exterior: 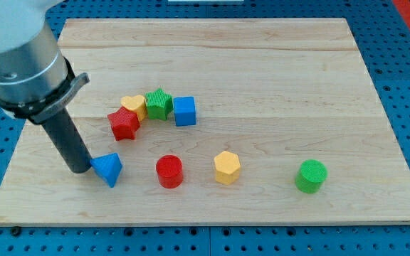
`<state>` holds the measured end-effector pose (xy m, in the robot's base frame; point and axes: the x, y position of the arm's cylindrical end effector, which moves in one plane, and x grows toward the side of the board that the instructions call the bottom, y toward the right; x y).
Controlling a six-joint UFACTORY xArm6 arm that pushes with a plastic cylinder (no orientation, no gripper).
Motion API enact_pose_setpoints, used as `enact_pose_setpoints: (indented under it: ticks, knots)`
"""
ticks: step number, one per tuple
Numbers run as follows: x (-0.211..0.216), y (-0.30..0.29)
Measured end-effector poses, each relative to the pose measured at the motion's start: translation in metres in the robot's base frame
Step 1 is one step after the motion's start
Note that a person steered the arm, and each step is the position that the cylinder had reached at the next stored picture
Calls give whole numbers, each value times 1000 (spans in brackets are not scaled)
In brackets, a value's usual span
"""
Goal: Move the red star to the bottom left of the board
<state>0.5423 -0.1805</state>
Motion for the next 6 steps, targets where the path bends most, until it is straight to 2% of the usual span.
enact_pose_setpoints:
  ticks: [1, 3, 4, 5, 6]
  knots:
    - [-18, -21]
    - [-40, 56]
    - [-75, 101]
    - [-106, 59]
    - [-110, 39]
